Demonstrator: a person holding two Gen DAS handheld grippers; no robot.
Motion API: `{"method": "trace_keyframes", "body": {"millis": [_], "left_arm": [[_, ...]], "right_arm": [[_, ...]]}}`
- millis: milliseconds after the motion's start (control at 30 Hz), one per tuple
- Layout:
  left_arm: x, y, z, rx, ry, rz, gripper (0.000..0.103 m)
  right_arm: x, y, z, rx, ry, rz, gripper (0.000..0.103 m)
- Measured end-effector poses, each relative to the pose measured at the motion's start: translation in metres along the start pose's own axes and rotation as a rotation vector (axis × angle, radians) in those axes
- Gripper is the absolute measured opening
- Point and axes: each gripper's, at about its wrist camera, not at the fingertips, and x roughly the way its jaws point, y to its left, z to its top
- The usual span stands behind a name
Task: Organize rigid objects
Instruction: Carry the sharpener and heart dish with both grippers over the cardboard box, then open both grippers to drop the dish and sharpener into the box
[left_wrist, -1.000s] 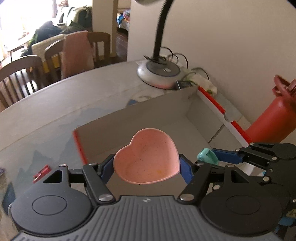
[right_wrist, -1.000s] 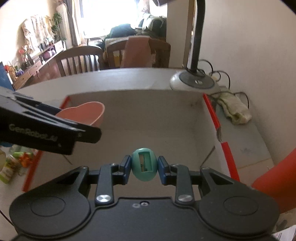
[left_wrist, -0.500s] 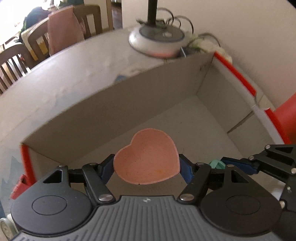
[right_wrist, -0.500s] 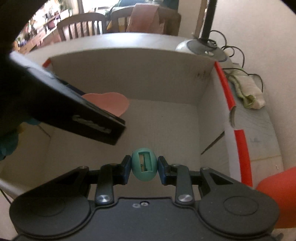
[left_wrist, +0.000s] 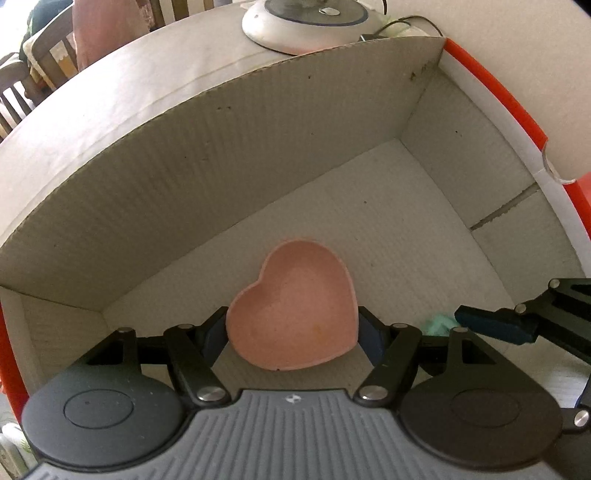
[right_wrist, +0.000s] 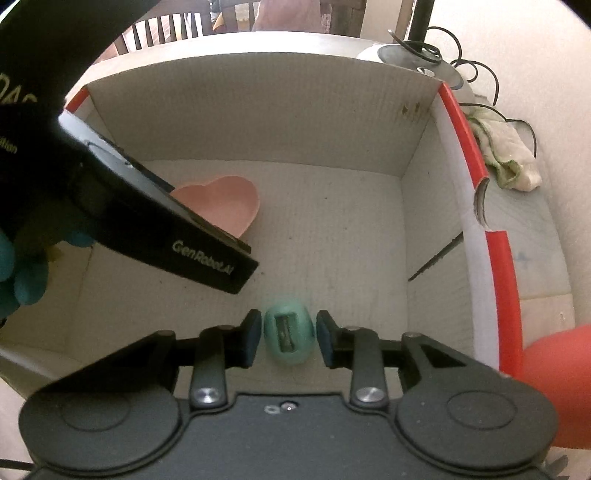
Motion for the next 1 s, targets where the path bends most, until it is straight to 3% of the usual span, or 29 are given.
{"method": "trace_keyframes", "body": {"millis": [333, 567, 800, 1000], "left_arm": [[-0.023, 0.003, -0.015, 0.007, -0.030, 0.013, 0.072], [-0.058, 0.006, -0.030, 0.002, -0.098, -0.005, 0.071], [-0.078, -0.002, -0.023, 0.002, -0.172, 0.014, 0.071], [-0.101, 0.001, -0.038, -0.014, -0.225, 0.018, 0.071]], "right_arm": [[-0.016, -0.004, -0.006, 0.051, -0.042, 0.000, 0.044], [-0.034, 0.004, -0.011, 0.072, -0.094, -0.002, 0.055], [-0.053, 0.014, -0.013, 0.080, -0.155, -0.008, 0.061], [-0.064, 0.019, -0.013, 0.087, -0.204, -0.017, 0.064]]}}
